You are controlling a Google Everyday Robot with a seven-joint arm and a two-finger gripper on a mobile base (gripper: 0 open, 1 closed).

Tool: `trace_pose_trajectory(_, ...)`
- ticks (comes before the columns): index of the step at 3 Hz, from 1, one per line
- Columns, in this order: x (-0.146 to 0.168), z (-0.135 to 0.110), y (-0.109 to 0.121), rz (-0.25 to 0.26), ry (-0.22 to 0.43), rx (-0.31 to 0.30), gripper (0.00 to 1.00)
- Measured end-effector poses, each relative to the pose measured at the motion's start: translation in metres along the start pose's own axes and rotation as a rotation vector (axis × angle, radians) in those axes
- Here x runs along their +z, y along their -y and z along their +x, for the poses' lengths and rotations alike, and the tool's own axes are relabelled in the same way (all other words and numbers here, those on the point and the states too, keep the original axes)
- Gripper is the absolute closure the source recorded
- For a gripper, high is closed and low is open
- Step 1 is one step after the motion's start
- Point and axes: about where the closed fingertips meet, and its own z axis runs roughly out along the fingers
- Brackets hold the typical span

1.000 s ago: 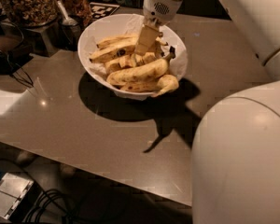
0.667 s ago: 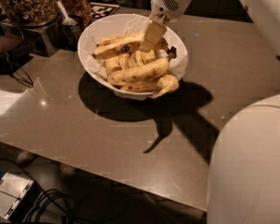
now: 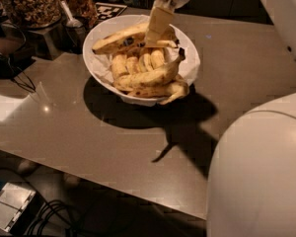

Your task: Pick banana from white bowl

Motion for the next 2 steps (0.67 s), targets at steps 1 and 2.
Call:
trace_pose_trajectory(1,-0.0112,-0.0135,-0.0018,0.022,-0.028,-0.015,1.00)
trace_pose_trajectory(2,-0.0170,-0.0208,-0.0068,0.030,-0.032,-0.012,1.00)
